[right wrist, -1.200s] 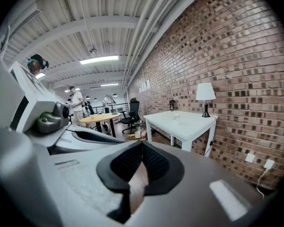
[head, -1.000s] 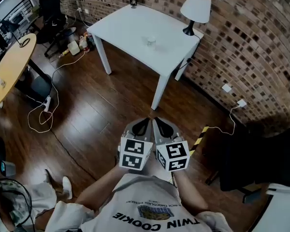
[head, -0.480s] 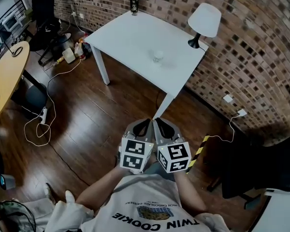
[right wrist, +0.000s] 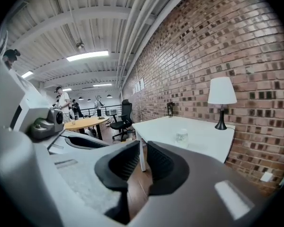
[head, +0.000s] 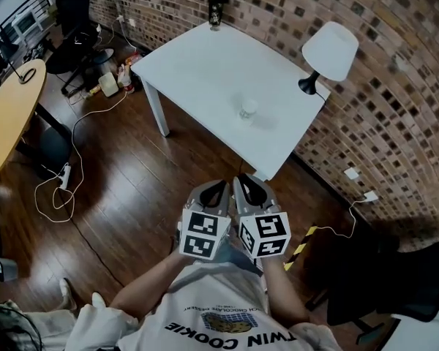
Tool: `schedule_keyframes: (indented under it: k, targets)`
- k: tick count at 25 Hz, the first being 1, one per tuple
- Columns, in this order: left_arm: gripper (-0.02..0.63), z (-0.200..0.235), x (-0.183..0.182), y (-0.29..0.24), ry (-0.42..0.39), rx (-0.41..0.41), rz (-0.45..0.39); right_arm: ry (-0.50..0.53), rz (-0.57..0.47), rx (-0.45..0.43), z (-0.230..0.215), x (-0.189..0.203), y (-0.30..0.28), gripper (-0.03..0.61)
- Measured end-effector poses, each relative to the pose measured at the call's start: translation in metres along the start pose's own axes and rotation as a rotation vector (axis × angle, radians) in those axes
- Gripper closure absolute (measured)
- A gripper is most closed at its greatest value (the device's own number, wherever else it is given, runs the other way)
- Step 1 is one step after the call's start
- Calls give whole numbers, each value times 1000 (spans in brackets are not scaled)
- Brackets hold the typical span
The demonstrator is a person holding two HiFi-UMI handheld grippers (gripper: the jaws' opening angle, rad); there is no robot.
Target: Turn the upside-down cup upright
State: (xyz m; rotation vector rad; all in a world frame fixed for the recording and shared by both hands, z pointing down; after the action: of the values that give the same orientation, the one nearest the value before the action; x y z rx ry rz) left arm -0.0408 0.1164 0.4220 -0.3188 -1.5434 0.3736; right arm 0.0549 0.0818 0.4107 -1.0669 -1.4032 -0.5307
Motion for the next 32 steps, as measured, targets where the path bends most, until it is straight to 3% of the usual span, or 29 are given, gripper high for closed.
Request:
schedule_keyframes:
  k: [10, 17, 26, 32]
  targets:
    - [611, 15, -46, -119, 21, -69, 14, 7, 84, -59, -110, -23, -77, 463]
    - [611, 22, -63, -167, 14, -110, 27, -8, 123, -50, -164, -27, -115, 397]
    - [611, 46, -69, -212, 6, -72, 56, 7, 231, 3, -224, 9, -167, 286]
    - [611, 69, -80, -247, -23, 12, 67, 1, 290, 21, -239, 25, -198, 253]
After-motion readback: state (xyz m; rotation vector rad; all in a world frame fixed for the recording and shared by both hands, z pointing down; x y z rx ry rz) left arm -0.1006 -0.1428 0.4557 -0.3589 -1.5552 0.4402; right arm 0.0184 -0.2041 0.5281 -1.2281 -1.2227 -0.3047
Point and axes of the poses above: the fingertips, and each gripper's own axes: y backward along the fingers, z to its left, x out of its underside, the point moved 7 cm from there along y, backward along the fingers, and after that the axes turned 14 degrees about -x, right-handed, at the moved point
